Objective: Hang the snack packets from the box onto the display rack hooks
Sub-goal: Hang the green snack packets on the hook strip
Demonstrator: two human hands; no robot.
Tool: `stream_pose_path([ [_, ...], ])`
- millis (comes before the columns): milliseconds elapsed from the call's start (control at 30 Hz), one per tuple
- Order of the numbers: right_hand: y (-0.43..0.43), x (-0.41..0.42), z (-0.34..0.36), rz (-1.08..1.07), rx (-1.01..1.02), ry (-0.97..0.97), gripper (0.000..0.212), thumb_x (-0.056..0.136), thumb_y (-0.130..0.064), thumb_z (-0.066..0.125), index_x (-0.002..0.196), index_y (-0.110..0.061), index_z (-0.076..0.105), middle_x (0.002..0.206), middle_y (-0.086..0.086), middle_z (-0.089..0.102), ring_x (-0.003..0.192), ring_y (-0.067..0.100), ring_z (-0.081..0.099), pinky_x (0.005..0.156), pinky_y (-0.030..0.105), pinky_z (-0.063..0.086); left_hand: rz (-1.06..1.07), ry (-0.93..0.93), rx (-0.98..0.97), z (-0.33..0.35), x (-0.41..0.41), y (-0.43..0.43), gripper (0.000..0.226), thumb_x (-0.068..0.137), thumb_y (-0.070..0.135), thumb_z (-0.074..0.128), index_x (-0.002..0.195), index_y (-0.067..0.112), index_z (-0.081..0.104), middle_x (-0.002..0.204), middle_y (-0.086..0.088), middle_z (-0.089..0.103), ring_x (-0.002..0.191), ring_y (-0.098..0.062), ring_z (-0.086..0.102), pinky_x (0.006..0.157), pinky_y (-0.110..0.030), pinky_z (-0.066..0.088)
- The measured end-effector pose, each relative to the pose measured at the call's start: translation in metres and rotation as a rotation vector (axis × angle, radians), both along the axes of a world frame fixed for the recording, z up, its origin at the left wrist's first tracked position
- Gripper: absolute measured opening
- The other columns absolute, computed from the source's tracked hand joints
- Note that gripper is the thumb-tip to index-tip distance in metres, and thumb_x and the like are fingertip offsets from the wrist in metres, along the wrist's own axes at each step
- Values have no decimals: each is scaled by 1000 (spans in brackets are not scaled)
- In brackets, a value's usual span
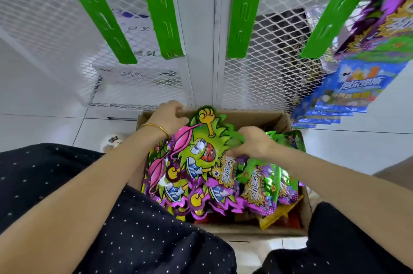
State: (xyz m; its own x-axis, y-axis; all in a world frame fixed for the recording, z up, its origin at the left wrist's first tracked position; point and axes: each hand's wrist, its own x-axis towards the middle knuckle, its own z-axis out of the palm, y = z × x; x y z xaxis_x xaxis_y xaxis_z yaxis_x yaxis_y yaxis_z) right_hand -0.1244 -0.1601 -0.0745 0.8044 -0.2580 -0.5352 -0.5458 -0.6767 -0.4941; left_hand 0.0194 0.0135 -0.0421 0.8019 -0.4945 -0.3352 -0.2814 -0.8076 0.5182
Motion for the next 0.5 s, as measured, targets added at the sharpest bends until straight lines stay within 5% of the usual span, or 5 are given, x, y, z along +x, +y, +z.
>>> stream_pose_path([
  [133, -34, -22, 26, -146, 143, -116, 77, 68, -42, 78, 124, 3, 50, 123, 13, 59, 111, 26, 55, 86, 27, 43, 147, 160, -80, 3, 0, 0, 68, 71, 36, 77, 123, 2, 49, 119, -18, 58, 112, -31, 55, 95, -38, 44],
  [200, -45, -37, 36, -223, 216, -178, 62, 71, -39, 76, 113, 0, 54, 109, 14, 62, 102, 27, 58, 83, 33, 47, 114, 264, -234, 11, -9, -6, 37, 73, 30, 77, 98, 8, 61, 89, -9, 65, 87, -22, 60, 76, -29, 48],
  [267, -52, -52, 47, -285, 293, -216, 43, 74, -32, 75, 103, -9, 52, 98, -2, 61, 94, 16, 56, 79, 23, 44, 36, 296, -371, 23, -21, -16, 19, 81, 10, 69, 99, 5, 65, 84, -5, 66, 77, -16, 58, 69, -18, 49],
  [400, -74, -71, 67, -401, 281, -386, 55, 77, -29, 74, 123, -12, 49, 115, -1, 58, 98, 8, 57, 68, 10, 42, -135, 165, -456, 61, -39, -42, 23, 80, 15, 70, 102, 7, 67, 96, -11, 70, 82, -14, 60, 83, -27, 48],
  [500, -89, -79, 104, -425, 192, -639, 72, 77, -29, 73, 138, -16, 38, 125, -1, 51, 110, 7, 51, 84, 13, 42, -335, 1, -323, 93, -51, -67, 13, 83, 19, 67, 87, 6, 66, 69, -2, 57, 58, 0, 49, 57, -14, 37],
])
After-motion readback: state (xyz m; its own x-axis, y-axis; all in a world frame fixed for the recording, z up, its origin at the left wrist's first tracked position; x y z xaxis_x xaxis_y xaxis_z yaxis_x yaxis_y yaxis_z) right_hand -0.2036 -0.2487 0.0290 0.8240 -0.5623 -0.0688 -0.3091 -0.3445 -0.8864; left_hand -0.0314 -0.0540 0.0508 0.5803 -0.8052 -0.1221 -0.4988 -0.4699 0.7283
